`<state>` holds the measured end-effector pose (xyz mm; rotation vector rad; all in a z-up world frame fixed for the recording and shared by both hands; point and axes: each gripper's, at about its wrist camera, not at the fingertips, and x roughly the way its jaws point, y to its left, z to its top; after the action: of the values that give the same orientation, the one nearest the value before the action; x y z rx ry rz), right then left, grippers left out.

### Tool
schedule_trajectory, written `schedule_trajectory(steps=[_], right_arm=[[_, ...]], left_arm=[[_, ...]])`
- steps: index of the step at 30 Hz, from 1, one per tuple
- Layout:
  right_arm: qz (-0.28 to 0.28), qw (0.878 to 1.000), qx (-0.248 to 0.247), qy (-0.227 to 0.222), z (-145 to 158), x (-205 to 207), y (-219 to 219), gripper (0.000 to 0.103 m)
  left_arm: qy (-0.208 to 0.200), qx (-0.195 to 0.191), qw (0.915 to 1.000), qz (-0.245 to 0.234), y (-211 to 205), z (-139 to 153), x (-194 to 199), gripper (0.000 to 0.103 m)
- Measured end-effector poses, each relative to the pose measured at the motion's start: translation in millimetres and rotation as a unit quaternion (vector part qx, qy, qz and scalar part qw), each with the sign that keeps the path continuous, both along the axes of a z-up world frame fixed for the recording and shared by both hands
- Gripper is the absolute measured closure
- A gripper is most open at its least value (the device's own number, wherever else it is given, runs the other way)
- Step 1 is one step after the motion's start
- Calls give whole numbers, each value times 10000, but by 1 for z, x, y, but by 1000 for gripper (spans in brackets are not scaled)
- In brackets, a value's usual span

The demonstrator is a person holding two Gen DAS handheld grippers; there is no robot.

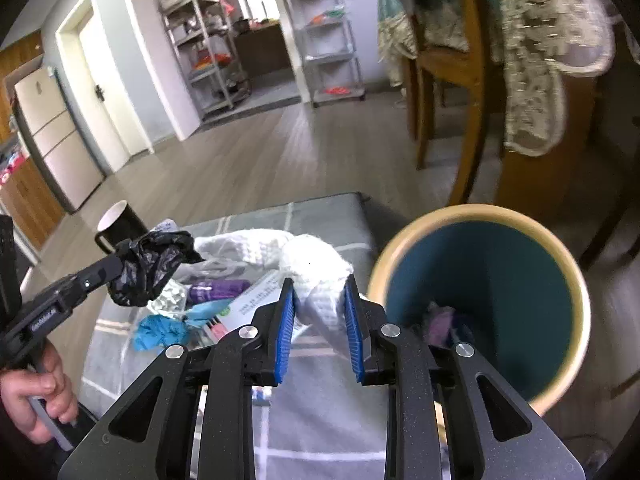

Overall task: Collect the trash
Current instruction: 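Carry the white glove and black bag over the bin with both tools, then open both tools over the bin to drop the glove and bag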

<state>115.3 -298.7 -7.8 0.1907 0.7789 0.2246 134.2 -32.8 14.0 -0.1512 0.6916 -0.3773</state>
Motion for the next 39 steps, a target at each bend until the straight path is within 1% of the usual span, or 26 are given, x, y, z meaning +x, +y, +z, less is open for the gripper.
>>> schedule_trajectory(steps=[4,8,18,21,25,31,36,39], right_arm=[[-200,9997,-1,-169,5,-10,-15,78],[-480,9987,23,-188,3,-17,-36,78],[-1149,9923,340,-308,7,-26,-82,77],[-1372,9894,369,-311,7,-28,-94,77],[-1668,9850,301,-319,8,-32,-112,77],[-2004,9792,271,-134,-2,-34,-133,77],[-2146,9763,267,49,-12,-34,-142,77],[-2153,9761,254,116,-16,-33,-144,77]], left_arm=[[6,134,9997,-190,-20,3,-2,99],[90,116,9994,-299,-39,2,3,99],[-16,118,9950,-989,-127,14,18,99],[-60,109,9930,-1171,-150,16,21,99],[-20,26,9910,-1337,-171,14,24,99],[205,-224,9875,-1549,-199,1,35,99],[552,-434,9824,-1729,-224,-19,46,99],[739,-448,9798,-1802,-233,-32,50,99]])
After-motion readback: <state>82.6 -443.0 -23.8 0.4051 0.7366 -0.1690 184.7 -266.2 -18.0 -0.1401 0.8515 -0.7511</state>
